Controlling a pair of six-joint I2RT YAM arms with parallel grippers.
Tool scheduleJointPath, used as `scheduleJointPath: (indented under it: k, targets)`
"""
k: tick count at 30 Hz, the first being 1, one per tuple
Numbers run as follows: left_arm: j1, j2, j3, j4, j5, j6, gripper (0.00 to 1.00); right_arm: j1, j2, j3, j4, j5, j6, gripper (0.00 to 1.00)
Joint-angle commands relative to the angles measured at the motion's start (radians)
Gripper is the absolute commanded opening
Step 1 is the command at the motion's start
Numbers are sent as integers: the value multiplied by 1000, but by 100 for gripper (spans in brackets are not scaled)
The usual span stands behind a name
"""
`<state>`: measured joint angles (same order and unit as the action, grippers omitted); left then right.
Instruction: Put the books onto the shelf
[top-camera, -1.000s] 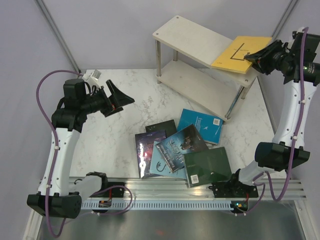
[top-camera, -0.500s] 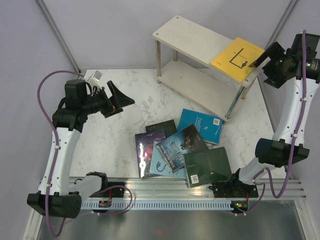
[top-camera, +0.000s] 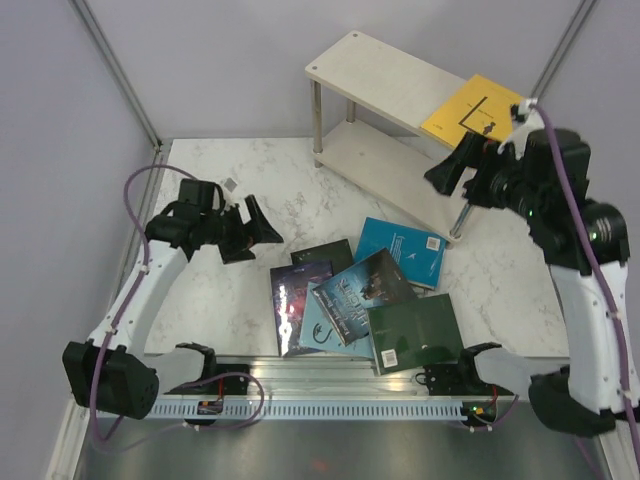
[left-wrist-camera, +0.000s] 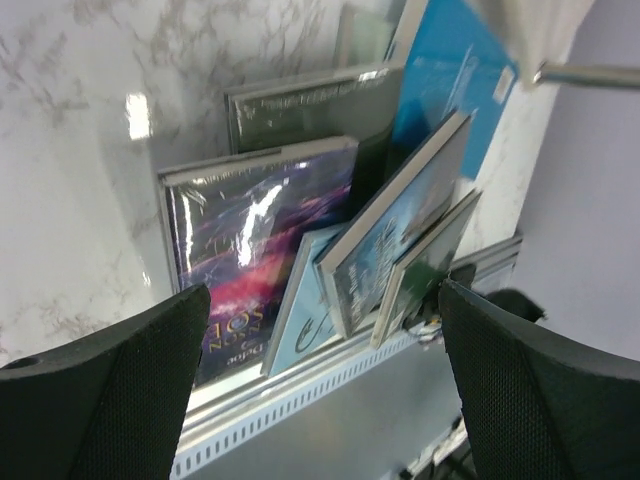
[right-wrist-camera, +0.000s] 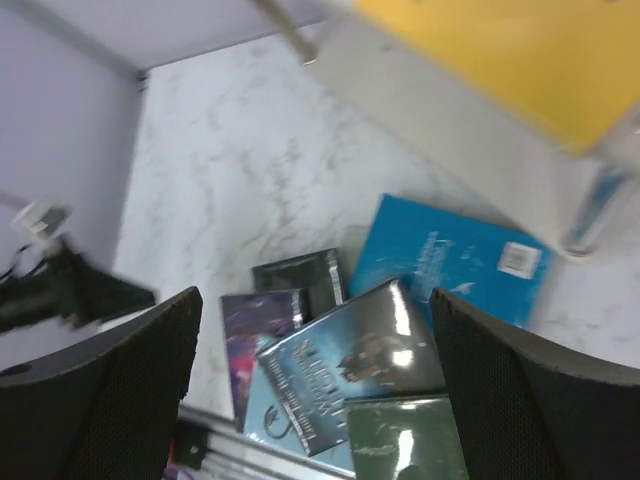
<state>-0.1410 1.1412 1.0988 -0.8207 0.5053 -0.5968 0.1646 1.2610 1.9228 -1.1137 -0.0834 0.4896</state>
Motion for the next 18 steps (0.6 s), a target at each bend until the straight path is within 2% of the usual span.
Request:
scheduleJointPath:
  k: [1, 3, 6, 10, 13, 18]
  targets:
    - [-136, 43, -20, 6, -86, 48, 97, 145, -127, -316, 178, -160, 64, 98]
    - [-225, 52, -20, 40, -113, 26, 97, 241, -123, -410, 169, -171, 58, 98]
    - [-267, 48, -71, 122, -44, -9, 98, 327, -126, -551, 164, -173, 67, 98]
    - [-298, 28, -151, 176, 61, -3, 98, 334, -124, -740, 219, -242, 78, 98]
    - [-333, 32, -221, 178, 73, 15, 96, 335, -111, -838, 244, -236, 79, 98]
    - [-396, 19, -365, 247, 82, -30, 92, 335, -72, -910, 285, -223, 78, 98]
